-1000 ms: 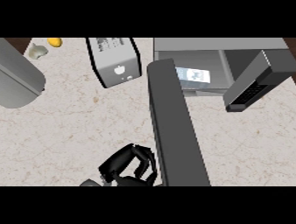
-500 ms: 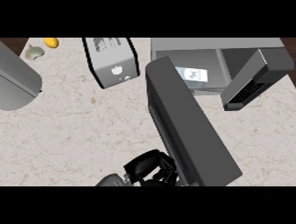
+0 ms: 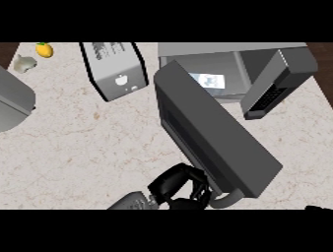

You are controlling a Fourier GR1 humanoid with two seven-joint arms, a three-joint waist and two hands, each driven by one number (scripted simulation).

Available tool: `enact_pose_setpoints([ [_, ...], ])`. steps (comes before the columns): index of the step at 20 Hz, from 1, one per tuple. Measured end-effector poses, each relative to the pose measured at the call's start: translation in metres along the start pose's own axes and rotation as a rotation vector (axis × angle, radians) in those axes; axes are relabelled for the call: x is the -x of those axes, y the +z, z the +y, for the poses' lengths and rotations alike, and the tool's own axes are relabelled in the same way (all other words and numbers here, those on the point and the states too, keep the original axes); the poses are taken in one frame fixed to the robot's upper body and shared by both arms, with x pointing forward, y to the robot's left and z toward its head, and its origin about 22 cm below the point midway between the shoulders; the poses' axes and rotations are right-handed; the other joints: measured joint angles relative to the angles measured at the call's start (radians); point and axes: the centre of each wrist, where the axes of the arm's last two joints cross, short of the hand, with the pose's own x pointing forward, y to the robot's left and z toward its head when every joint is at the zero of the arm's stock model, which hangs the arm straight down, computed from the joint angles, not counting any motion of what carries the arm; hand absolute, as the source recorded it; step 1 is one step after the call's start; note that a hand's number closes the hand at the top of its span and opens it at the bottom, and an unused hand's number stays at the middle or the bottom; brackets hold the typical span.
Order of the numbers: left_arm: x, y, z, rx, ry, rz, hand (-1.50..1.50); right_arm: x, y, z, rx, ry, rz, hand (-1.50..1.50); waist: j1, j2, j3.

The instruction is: Pick up the milk, place it into the microwave and close the microwave

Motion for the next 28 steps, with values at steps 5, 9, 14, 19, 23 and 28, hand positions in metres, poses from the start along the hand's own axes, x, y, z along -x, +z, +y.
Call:
enact_pose_setpoints([
  [5,-0.013,-0.012,-0.003,-0.048,-0.001,-0.021,1.5,-0.009,-0.019,0.007,-0.042,-0.024,-0.039,-1.5,-0.04,0.005,-0.002],
  [9,-0.018,-0.019,0.003,-0.099,-0.022,-0.009,1.5,-0.016,-0.032,0.013,-0.086,-0.043,-0.06,-1.5,-0.073,0.01,-0.002],
  [14,-0.035,-0.036,0.015,-0.161,-0.046,-0.056,1.5,-0.023,-0.046,0.021,-0.144,-0.069,-0.074,-1.5,-0.115,0.019,-0.003],
  [19,-0.057,-0.054,0.026,-0.209,-0.067,-0.117,1.5,-0.033,-0.062,0.024,-0.201,-0.076,-0.091,-1.5,-0.161,0.027,-0.003],
  [23,-0.073,-0.067,0.038,-0.249,-0.082,-0.142,1.5,-0.042,-0.077,0.026,-0.222,-0.084,-0.127,-1.5,-0.193,0.035,-0.001],
  [28,-0.086,-0.079,0.054,-0.3,-0.095,-0.144,1.5,-0.052,-0.094,0.029,-0.262,-0.104,-0.156,-1.5,-0.227,0.048,0.001],
])
